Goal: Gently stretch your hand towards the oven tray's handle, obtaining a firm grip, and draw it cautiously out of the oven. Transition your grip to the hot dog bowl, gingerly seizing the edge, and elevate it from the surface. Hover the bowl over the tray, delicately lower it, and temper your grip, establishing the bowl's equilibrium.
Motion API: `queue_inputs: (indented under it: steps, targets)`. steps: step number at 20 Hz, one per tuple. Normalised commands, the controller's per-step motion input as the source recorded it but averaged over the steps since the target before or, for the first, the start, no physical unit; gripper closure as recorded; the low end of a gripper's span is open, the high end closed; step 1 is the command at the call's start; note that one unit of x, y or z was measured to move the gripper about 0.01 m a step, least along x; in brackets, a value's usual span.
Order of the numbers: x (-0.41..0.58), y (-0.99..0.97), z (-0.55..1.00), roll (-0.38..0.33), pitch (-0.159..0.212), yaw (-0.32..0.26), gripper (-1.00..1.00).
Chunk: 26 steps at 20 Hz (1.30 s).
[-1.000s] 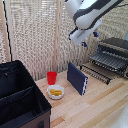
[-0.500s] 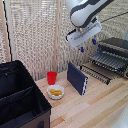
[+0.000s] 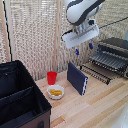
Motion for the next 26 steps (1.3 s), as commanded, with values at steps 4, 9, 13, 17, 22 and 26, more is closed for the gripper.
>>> queue_inputs:
  steps: [4,9,13,17,22,26]
  targets:
    - [0.133,0.86,0.00,0.003,0.000,-0.100,-1.00]
    - [0.163,0.89,-0.08,0.000,0.000,-0.092,-1.00]
    - [0.144,0.91,-0.13,0.000,0.000,-0.073,-1.00]
    - [0.060,0.86,-0.26,0.000,-0.023,-0.043,-1.00]
    - [0.124,0.48,-0.34,-0.016,-0.038,0.010,-1.00]
    - [0.163,-0.30,-0.14,-0.052,-0.018,0.032,-1.00]
